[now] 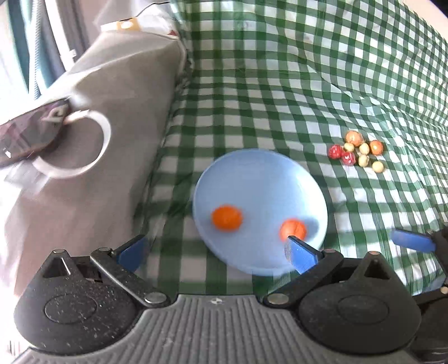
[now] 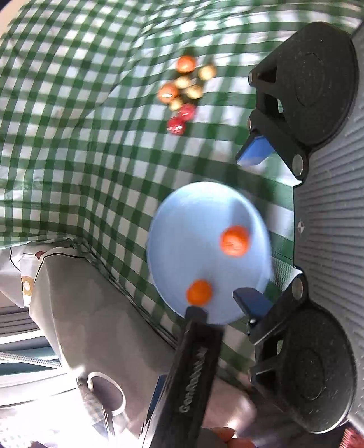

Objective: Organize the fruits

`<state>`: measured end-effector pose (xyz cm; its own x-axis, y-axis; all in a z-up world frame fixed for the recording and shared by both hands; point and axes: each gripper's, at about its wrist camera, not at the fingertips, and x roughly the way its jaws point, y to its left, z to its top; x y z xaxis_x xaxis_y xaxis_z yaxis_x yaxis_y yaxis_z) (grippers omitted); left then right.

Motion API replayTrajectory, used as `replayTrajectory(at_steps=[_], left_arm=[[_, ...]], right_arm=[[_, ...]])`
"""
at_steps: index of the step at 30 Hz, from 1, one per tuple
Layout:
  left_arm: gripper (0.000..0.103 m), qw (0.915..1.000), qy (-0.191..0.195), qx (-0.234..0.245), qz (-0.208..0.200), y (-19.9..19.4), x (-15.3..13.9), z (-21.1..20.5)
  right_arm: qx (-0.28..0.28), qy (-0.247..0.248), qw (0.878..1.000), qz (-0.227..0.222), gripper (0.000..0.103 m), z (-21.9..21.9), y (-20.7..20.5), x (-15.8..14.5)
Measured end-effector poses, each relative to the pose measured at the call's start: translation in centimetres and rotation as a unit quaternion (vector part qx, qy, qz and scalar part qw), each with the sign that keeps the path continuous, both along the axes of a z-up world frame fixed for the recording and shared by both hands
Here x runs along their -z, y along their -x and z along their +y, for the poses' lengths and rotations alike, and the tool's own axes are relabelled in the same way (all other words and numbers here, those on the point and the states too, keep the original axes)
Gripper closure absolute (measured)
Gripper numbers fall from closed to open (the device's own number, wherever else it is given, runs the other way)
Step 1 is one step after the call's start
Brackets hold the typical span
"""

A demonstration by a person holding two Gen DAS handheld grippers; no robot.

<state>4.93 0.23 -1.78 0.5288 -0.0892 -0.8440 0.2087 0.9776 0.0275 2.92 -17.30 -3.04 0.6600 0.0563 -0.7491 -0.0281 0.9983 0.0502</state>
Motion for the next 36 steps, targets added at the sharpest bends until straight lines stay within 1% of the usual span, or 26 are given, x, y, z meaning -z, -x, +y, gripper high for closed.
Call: replayTrajectory(at_steps=[3,6,10,14,23,27,36], left_arm=[[0.000,0.9999,0.005,-0.014,0.002,2.4,-0.8,0.5],[0.000,0.9998,0.005,-0.018,-0.010,4.2,-1.7,0.4],[0.000,0.9993,-0.004,-0.015,-0.033,5.7,-2.7,0.1],[0.000,0.9986,-0.001,-0.016,-0.050,7.2,-3.7,-0.2],[0.000,0.9973,-0.005,-0.009,-0.072,9.0,-5.1,-0.6],[0.000,0.9971,-0.004,-0.010,-0.075,9.3,-5.3,-0.4],[0.000,0.9970,0.000,-0.012,-0.076,9.4,-5.4,0.0]], right_arm=[[0.019,-0.006,1.000,0.004,0.006,0.3,3.3,-0.6],[0.037,-0.003,0.999,-0.016,0.004,0.8,6.1,-1.5],[0.038,0.009,0.998,-0.052,0.001,1.3,8.4,-2.9],[0.041,0.006,0.997,-0.068,0.001,1.3,9.8,-3.7],[0.051,-0.003,0.995,-0.088,0.001,1.0,12.0,-4.7],[0.050,-0.004,0.994,-0.097,0.001,1.0,12.6,-5.0],[0.050,-0.003,0.994,-0.097,0.001,1.3,12.6,-5.0]])
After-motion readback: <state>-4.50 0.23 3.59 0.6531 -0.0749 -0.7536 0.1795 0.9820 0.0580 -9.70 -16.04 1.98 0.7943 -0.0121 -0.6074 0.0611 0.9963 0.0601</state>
